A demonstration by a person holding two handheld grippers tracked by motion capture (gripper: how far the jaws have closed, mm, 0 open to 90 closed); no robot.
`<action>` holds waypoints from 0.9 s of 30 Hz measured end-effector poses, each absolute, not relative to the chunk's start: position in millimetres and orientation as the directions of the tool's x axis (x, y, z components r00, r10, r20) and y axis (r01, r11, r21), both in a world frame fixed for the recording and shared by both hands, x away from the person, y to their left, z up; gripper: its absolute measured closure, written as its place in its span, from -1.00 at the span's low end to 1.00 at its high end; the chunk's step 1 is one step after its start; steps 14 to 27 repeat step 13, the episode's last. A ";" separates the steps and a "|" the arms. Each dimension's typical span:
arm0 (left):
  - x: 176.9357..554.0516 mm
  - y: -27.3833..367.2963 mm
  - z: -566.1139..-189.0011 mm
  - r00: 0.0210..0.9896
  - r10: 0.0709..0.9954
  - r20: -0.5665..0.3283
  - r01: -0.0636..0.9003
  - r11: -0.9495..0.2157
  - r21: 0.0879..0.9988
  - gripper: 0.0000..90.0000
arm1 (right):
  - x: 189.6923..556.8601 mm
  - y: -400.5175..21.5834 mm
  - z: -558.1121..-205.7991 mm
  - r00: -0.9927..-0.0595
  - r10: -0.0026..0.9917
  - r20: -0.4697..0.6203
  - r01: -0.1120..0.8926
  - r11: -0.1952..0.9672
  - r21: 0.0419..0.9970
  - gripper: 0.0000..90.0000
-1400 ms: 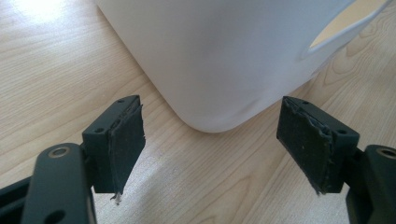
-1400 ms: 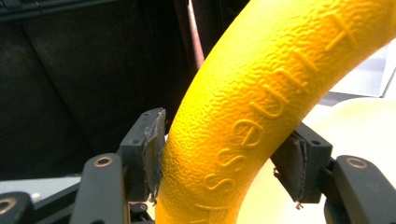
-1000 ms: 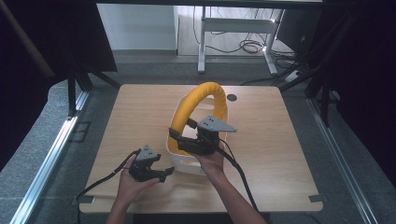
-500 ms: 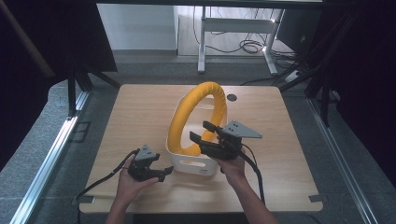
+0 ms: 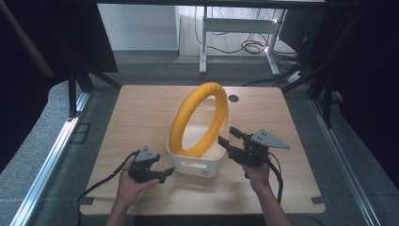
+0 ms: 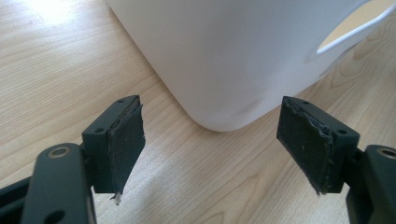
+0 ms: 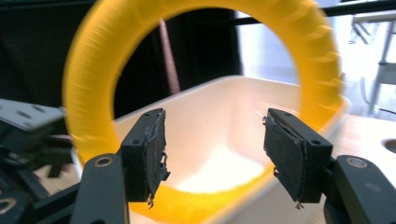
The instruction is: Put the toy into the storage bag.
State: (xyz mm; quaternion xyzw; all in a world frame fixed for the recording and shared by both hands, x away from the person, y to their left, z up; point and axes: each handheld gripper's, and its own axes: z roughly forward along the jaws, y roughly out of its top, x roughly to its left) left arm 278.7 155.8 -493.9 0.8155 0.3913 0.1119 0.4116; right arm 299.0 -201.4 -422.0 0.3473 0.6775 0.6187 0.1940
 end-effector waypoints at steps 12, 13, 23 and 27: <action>279.1 155.7 -494.6 0.667 0.734 -0.128 0.545 -0.363 0.756 -0.49 | 302.4 -238.7 -441.7 -0.616 0.763 0.196 0.253 -0.043 0.966 -0.11; 279.0 155.7 -494.6 0.666 0.735 -0.129 0.545 -0.361 0.757 -0.49 | 302.9 -239.1 -442.1 -0.616 0.763 0.197 0.254 -0.044 0.966 -0.11; 279.0 155.7 -494.6 0.666 0.735 -0.129 0.545 -0.361 0.757 -0.49 | 302.9 -239.1 -442.1 -0.616 0.763 0.197 0.254 -0.044 0.966 -0.11; 279.0 155.7 -494.6 0.666 0.735 -0.129 0.545 -0.361 0.757 -0.49 | 302.9 -239.1 -442.1 -0.616 0.763 0.197 0.254 -0.044 0.966 -0.11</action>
